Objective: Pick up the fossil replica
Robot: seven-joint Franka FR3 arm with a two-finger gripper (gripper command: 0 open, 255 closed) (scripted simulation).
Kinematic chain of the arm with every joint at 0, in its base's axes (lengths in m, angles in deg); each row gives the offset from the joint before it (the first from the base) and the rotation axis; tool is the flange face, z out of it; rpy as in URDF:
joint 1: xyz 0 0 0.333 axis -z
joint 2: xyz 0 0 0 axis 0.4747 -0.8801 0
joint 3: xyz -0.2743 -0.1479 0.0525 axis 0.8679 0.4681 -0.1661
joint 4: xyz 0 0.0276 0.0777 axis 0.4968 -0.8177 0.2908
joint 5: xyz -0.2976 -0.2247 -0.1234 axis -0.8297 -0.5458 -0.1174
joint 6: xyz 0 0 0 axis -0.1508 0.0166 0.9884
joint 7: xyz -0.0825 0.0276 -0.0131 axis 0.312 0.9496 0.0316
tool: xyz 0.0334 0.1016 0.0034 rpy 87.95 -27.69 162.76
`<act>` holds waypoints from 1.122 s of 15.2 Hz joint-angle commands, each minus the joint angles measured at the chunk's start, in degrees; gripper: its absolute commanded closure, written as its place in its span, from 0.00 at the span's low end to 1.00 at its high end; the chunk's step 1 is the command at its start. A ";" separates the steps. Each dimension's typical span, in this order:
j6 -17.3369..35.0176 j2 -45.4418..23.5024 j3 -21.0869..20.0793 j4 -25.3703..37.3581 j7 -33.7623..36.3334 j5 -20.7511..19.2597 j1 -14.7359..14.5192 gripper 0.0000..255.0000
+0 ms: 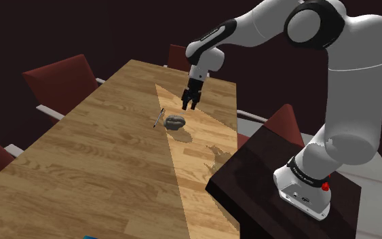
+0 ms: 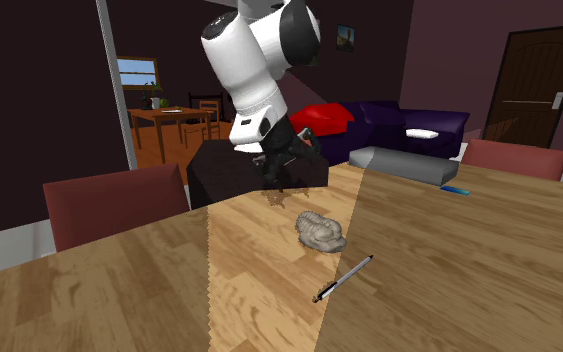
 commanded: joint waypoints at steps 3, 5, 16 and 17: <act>-1.81 -9.51 -1.83 8.12 -0.58 1.73 0.88 0.00; -1.79 -11.71 -2.20 9.78 -0.79 2.04 1.03 0.00; 0.41 -16.02 -2.68 11.64 -2.07 2.71 1.24 1.00; 0.46 -16.01 -2.69 11.58 -2.09 2.72 1.23 1.00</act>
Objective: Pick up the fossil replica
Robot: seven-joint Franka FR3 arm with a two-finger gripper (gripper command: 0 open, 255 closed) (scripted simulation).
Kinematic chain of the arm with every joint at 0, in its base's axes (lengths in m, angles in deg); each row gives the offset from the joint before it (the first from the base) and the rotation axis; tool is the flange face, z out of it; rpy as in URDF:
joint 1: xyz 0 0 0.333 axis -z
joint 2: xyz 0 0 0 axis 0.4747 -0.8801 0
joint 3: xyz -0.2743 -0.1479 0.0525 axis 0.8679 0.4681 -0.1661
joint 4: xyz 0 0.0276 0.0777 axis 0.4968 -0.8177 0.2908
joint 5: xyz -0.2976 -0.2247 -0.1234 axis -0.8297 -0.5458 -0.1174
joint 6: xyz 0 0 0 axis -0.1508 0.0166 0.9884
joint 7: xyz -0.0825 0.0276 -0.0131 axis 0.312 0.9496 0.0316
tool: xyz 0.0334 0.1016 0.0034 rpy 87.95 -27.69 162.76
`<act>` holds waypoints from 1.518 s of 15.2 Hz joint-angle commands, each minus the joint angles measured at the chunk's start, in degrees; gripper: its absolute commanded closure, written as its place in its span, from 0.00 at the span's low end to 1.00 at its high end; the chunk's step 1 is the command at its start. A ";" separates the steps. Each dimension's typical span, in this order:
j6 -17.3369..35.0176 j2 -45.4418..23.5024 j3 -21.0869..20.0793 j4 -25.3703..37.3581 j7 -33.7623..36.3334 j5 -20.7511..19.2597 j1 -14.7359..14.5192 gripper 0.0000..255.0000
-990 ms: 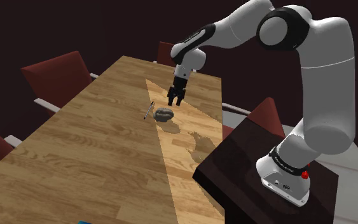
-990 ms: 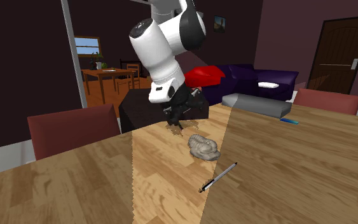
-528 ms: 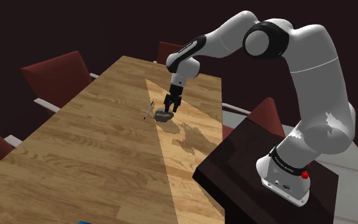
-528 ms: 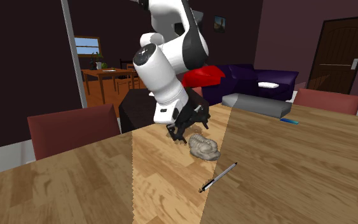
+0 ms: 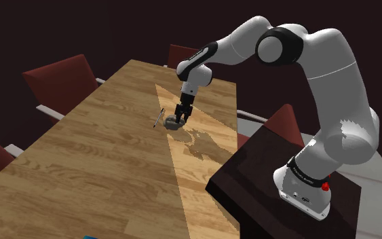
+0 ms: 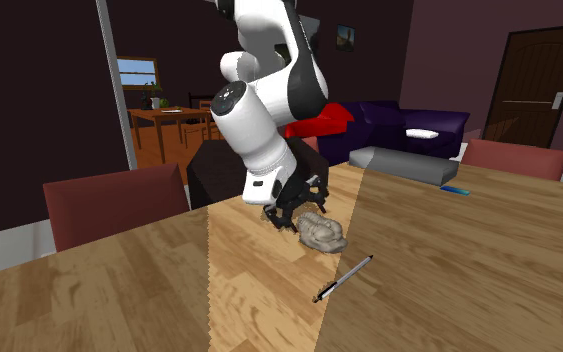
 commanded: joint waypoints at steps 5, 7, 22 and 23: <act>0.03 -0.09 0.02 -0.07 -0.03 -0.01 0.02 1.00; -0.30 0.57 0.09 -0.36 0.20 -0.11 -0.05 1.00; -5.38 9.28 1.03 -3.35 3.20 -1.65 -0.45 1.00; -5.38 9.28 1.03 -3.35 3.20 -1.65 -0.45 1.00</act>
